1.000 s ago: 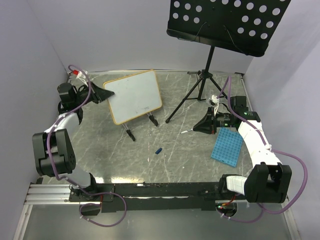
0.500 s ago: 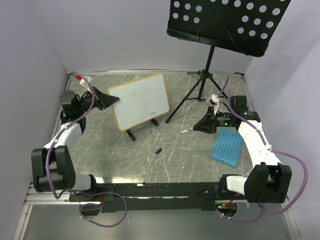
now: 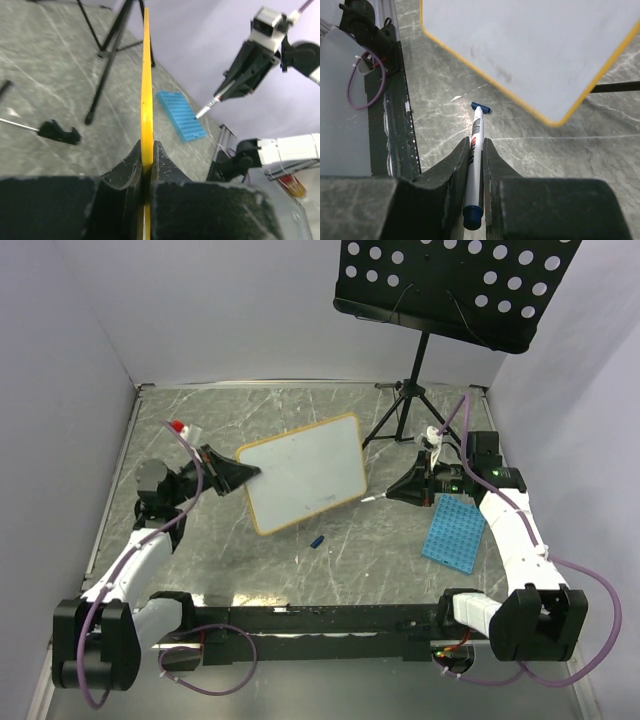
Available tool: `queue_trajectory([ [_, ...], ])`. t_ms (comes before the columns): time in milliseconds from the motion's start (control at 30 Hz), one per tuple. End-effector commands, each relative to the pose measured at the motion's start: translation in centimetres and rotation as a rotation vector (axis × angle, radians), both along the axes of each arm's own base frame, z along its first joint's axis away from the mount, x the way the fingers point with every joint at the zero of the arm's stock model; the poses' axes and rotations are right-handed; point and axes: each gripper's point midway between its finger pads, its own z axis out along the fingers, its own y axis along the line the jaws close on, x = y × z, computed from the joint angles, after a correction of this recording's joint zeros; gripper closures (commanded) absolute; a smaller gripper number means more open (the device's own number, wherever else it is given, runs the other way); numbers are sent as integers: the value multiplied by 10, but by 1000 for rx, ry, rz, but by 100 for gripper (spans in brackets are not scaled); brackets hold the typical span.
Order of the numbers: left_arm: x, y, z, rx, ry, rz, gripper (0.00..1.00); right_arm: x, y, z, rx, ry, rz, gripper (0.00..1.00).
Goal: Write a sentence on the whiteboard
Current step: Pick up the whiteboard from the whiteboard stand.
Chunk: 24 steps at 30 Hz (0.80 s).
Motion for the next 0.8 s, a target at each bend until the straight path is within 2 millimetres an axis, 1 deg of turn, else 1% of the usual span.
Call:
queue_trajectory([
  [0,-10,-15,29,-57,-111,6,99,-1,5,33,-9,-118,21,100],
  [100,-14,-24,30,-86,-118,16,99,-7,5,37,-21,-128,22,100],
  [133,-19,-30,32,-98,-129,2,99,-12,10,38,-28,-139,39,100],
  [200,-20,-33,27,-117,-116,14,99,-16,12,39,-31,-148,44,100],
  [233,-23,-38,26,-124,-120,2,99,-18,12,40,-35,-152,39,100],
  [267,-23,-39,22,-130,-110,15,99,-18,12,37,-36,-148,36,100],
  [333,-26,-44,18,-138,-103,7,99,-20,15,38,-36,-158,39,100],
  [433,-29,-50,12,-142,-100,-3,99,-20,18,33,-53,-163,43,100],
  [567,-31,-54,6,-144,-98,-4,99,-20,22,26,-72,-153,48,100],
  [600,-31,-53,8,-148,-107,2,99,-19,22,24,-78,-153,46,100],
  [767,-33,-55,7,-151,-111,4,99,-19,32,22,-84,-166,59,100],
])
